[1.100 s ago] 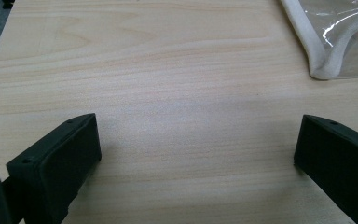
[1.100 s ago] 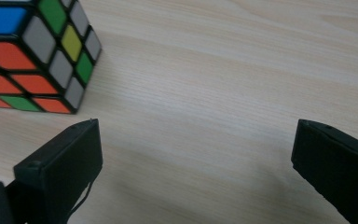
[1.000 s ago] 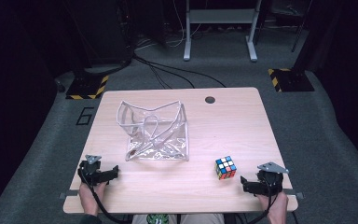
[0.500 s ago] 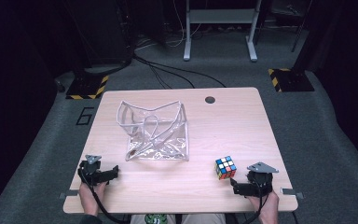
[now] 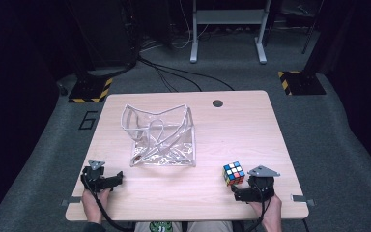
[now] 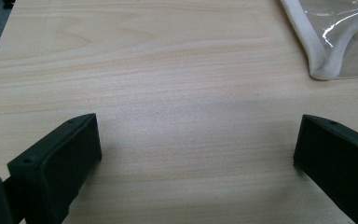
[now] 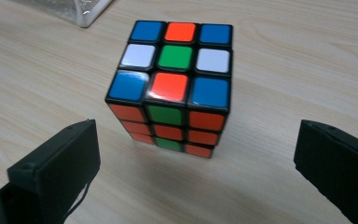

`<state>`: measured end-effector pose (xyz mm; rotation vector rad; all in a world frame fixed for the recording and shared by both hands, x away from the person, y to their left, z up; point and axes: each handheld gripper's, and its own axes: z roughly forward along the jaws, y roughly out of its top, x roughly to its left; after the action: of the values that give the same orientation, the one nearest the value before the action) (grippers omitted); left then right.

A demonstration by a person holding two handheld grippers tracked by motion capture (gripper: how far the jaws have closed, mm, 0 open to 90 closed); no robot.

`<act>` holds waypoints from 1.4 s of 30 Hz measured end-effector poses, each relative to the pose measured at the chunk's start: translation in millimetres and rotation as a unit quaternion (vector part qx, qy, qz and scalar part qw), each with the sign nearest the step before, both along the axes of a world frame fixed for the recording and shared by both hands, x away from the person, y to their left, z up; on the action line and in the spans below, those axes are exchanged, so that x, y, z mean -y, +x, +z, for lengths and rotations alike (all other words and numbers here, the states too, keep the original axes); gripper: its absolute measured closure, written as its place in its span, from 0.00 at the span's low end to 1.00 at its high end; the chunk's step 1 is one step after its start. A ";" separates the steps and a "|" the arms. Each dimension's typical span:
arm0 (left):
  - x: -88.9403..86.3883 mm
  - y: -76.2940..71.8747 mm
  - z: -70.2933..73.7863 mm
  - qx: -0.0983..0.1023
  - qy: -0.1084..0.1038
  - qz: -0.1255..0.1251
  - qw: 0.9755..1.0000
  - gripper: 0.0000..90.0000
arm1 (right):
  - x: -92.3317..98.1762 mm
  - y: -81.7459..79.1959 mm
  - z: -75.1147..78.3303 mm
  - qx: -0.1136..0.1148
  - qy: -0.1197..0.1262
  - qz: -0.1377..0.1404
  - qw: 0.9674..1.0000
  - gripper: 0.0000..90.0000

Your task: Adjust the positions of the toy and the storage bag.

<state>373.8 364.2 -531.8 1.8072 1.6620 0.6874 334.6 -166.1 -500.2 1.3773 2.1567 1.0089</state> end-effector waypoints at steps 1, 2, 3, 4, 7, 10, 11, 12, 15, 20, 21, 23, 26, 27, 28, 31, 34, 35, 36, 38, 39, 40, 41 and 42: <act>-0.1 0.0 0.2 -0.001 0.000 0.000 1.000 0.01 | -1.8 0.5 0.3 -0.001 -0.001 0.001 1.000 0.00; -0.2 0.0 0.1 -0.001 0.000 -0.001 1.000 0.01 | -3.8 1.5 0.3 0.000 -0.004 0.003 1.000 0.00; -0.2 0.0 0.1 -0.001 0.000 -0.001 1.000 0.01 | -5.7 2.4 0.6 -0.002 -0.004 0.006 1.000 0.00; -0.1 0.0 0.0 0.000 0.000 0.000 1.000 0.01 | -7.8 3.4 0.7 -0.002 -0.002 0.009 1.000 0.00; -0.1 0.0 0.1 -0.001 0.000 -0.001 1.000 0.01 | -14.4 6.4 1.2 -0.003 -0.002 0.012 1.000 0.00; -0.1 0.0 0.1 -0.001 0.000 0.000 1.000 0.01 | -17.1 8.9 1.0 -0.003 -0.004 0.015 1.000 0.00; 0.0 0.0 0.1 -0.001 0.000 0.000 1.000 0.01 | -20.3 11.9 1.0 -0.004 -0.004 0.017 1.000 0.00; 0.0 0.0 0.1 -0.001 0.000 0.000 1.000 0.01 | -20.3 11.9 1.0 -0.004 -0.004 0.017 1.000 0.00; -0.1 0.0 0.1 -0.001 0.000 0.000 1.000 0.01 | -23.7 18.2 0.9 -0.008 -0.007 0.020 1.000 0.00; -0.1 0.0 0.1 -0.001 0.000 0.000 1.000 0.01 | -26.0 23.5 0.9 -0.008 -0.004 0.011 1.000 0.00; -0.1 0.0 0.1 -0.001 0.000 0.000 1.000 0.01 | -26.3 25.0 0.5 -0.010 -0.004 0.010 1.000 0.00; -0.1 0.0 0.1 -0.001 0.000 0.000 1.000 0.01 | -28.3 29.5 -1.4 -0.015 -0.008 0.000 1.000 0.05; -0.1 0.0 0.1 -0.001 0.000 0.000 1.000 0.01 | -27.8 30.8 -1.9 -0.014 -0.010 -0.007 1.000 0.16; -0.1 0.0 0.1 -0.001 0.000 0.000 1.000 0.01 | -27.9 30.9 -1.9 -0.014 -0.009 -0.008 1.000 0.18; -0.1 0.0 0.1 -0.001 0.000 -0.001 1.000 0.01 | -27.9 30.9 -1.9 -0.014 -0.009 -0.008 1.000 0.18; -0.1 0.0 0.1 -0.001 0.000 -0.001 1.000 0.01 | -27.5 31.0 -1.8 -0.016 -0.011 -0.011 1.000 0.28; -0.1 0.0 0.1 -0.001 0.000 -0.001 1.000 0.01 | -28.3 30.8 -1.3 -0.020 -0.017 -0.016 1.000 0.35; -0.1 0.0 0.1 -0.001 0.000 -0.001 1.000 0.01 | -28.5 31.0 -1.2 -0.020 -0.018 -0.019 0.999 0.36; -0.1 0.0 0.1 -0.001 0.000 -0.001 1.000 0.01 | -28.0 30.9 -1.0 -0.019 -0.019 -0.015 1.000 0.36; 0.0 0.0 0.1 -0.001 0.000 -0.001 1.000 0.01 | -27.9 30.0 -0.6 -0.012 -0.022 -0.017 1.000 0.37; -0.1 0.0 0.2 -0.001 0.000 -0.001 1.000 0.01 | -27.9 29.5 -0.5 -0.012 -0.022 -0.017 1.000 0.37; -0.1 0.0 0.2 -0.001 0.000 -0.001 1.000 0.01 | -27.7 29.3 -0.5 -0.012 -0.021 -0.017 1.000 0.37; 0.0 0.0 0.2 -0.001 0.000 -0.001 1.000 0.01 | -27.4 29.1 -0.6 -0.011 -0.020 -0.017 1.000 0.37; 0.0 0.0 0.2 -0.001 0.000 -0.001 1.000 0.01 | -27.3 28.7 -0.6 -0.011 -0.019 -0.017 1.000 0.37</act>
<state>373.8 364.2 -531.7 1.8097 1.6618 0.6843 363.4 -138.8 -500.7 1.4089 2.1499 0.9391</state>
